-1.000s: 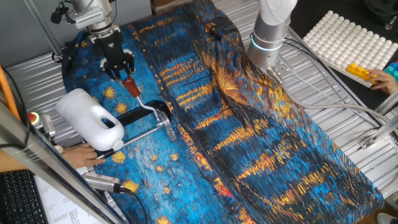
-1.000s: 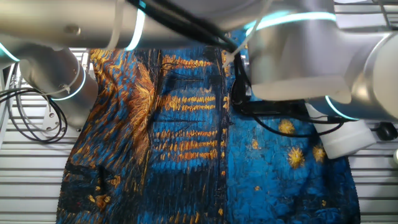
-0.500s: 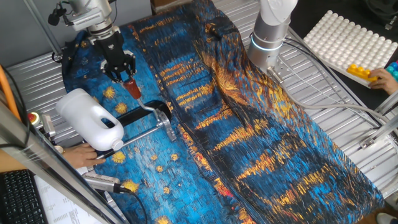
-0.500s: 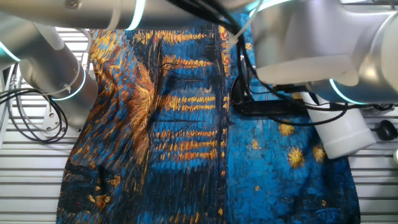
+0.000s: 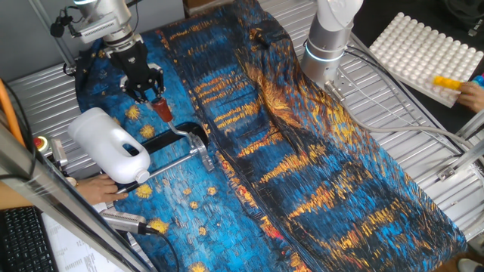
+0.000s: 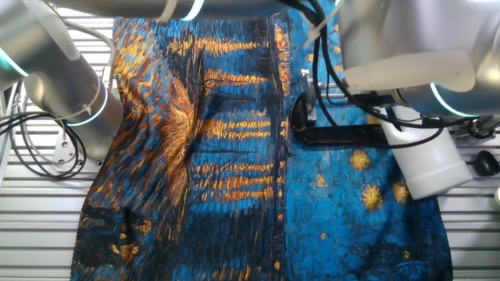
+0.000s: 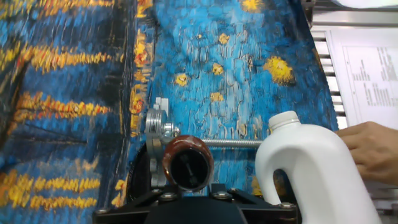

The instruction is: Pull up the lever

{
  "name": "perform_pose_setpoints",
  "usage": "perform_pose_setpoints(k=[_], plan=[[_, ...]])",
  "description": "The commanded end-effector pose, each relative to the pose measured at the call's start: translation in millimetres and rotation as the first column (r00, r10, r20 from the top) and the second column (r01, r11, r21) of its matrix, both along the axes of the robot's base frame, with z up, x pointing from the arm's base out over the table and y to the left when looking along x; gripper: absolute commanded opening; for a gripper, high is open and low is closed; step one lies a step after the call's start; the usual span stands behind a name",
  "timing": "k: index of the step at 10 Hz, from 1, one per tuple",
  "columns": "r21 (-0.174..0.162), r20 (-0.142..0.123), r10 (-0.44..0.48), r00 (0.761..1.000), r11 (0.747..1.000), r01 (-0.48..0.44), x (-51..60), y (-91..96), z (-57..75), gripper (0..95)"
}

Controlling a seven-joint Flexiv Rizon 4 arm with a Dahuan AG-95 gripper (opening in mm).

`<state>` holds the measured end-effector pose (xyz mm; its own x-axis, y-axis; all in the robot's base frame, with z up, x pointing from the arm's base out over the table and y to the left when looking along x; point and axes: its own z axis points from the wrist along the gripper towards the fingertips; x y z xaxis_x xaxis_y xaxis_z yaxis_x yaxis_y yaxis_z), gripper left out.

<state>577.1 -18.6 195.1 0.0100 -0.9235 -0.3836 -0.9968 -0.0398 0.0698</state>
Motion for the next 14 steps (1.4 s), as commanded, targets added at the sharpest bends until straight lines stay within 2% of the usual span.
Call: perform_pose_setpoints(k=[1, 2, 3, 4, 5, 6, 8, 11, 13, 14], plan=[[-0.031, 0.008, 0.012, 1.0, 0.999, -0.012, -3.6, -16.3, -4.6, 19.0], [-0.034, 0.009, 0.017, 1.0, 0.999, -0.017, -4.8, -20.3, -5.7, 0.0], [-0.034, 0.014, 0.037, 0.999, 0.999, -0.036, -9.7, -35.2, -12.5, 0.0], [-0.048, 0.015, 0.038, 0.999, 0.998, -0.037, -13.3, -45.9, -16.6, 0.0], [-0.077, 0.013, 0.041, 0.999, 0.996, -0.04, -17.4, -57.0, -19.0, 0.0], [-0.076, 0.013, 0.04, 0.999, 0.996, -0.039, -17.6, -56.7, -16.4, 0.0], [-0.036, 0.023, 0.046, 0.999, 0.998, -0.045, -10.6, -42.8, -7.6, 0.0], [-0.034, 0.033, 0.024, 0.999, 0.999, -0.022, -5.5, -30.5, -1.0, 0.0], [-0.022, 0.02, 0.011, 1.0, 1.0, -0.01, -5.5, -30.5, -1.0, 0.0], [-0.032, 0.021, 0.012, 1.0, 0.999, -0.012, -5.5, -30.5, -1.0, 0.0]])
